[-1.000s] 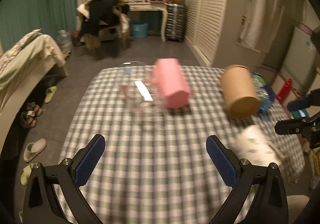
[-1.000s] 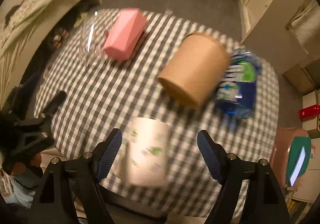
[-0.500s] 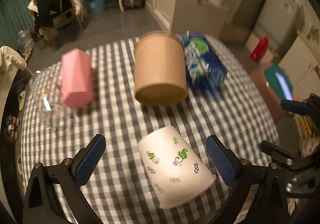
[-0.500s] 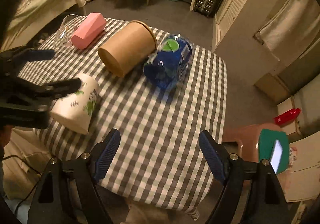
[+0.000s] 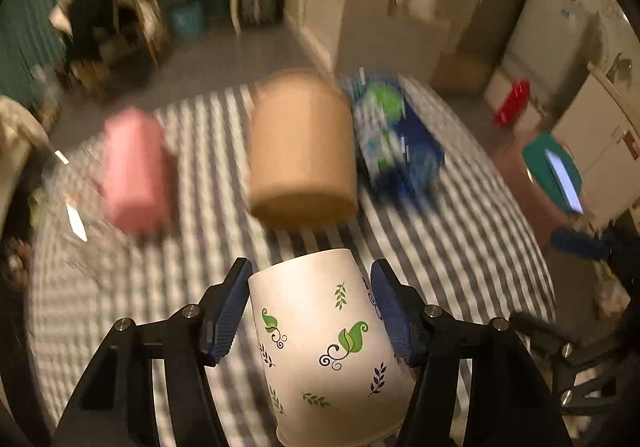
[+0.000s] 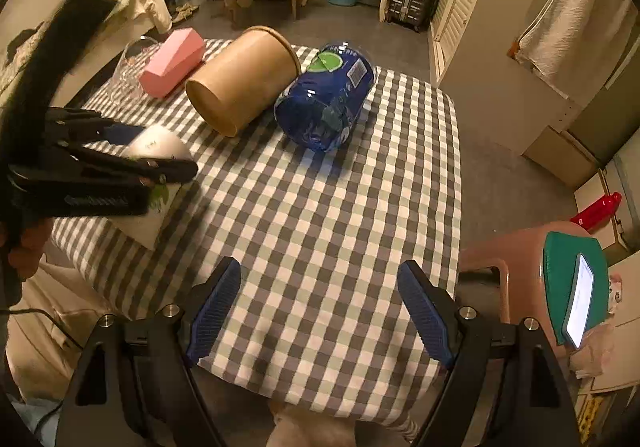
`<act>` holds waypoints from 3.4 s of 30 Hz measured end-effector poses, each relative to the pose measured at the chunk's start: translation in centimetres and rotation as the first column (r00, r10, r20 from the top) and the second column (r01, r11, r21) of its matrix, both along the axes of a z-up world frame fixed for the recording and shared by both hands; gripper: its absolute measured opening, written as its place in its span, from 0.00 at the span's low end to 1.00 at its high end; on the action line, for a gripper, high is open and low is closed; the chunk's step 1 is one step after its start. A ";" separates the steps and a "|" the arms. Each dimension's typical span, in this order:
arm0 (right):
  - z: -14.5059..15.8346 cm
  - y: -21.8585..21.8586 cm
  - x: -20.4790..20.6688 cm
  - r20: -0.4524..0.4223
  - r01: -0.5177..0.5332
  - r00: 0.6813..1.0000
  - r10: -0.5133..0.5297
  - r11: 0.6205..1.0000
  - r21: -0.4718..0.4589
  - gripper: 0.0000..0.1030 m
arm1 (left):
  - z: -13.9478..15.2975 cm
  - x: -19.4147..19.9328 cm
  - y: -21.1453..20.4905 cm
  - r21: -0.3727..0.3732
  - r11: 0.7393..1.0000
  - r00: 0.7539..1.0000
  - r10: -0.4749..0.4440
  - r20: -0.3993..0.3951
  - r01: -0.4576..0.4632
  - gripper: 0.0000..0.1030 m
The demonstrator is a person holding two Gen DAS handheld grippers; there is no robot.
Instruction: Flip cup upside down
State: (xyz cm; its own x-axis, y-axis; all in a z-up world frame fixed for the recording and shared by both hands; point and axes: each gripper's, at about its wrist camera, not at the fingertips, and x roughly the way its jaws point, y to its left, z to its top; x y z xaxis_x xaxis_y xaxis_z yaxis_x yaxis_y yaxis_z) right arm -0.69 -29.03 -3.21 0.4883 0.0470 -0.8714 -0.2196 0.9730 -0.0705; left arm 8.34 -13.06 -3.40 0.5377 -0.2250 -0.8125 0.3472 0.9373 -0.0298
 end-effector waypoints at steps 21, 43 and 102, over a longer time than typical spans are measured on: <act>0.2 1.6 -4.4 0.135 0.082 0.988 -0.081 0.997 -0.001 0.78 | -4.8 -14.5 2.1 -0.055 0.998 0.810 0.047 0.585 -0.019 0.61; -1.0 1.1 -4.7 0.111 0.112 0.988 -0.110 0.994 -0.010 0.78 | -7.4 -10.6 2.6 -0.078 0.995 0.890 0.087 0.448 -0.058 0.62; 1.8 7.2 -18.3 0.526 0.106 0.829 -0.188 0.978 0.182 1.00 | 2.3 -24.2 13.6 -0.207 0.946 0.829 0.319 0.460 -0.249 1.00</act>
State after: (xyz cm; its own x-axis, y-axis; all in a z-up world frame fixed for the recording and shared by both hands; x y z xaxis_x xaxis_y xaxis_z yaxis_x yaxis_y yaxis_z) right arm -19.00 -21.82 -1.38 0.8880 0.0375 -0.4584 -0.0405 0.9992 0.0033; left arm -15.89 0.52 -1.13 0.9089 -0.0876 -0.4076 0.0689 0.9958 -0.0604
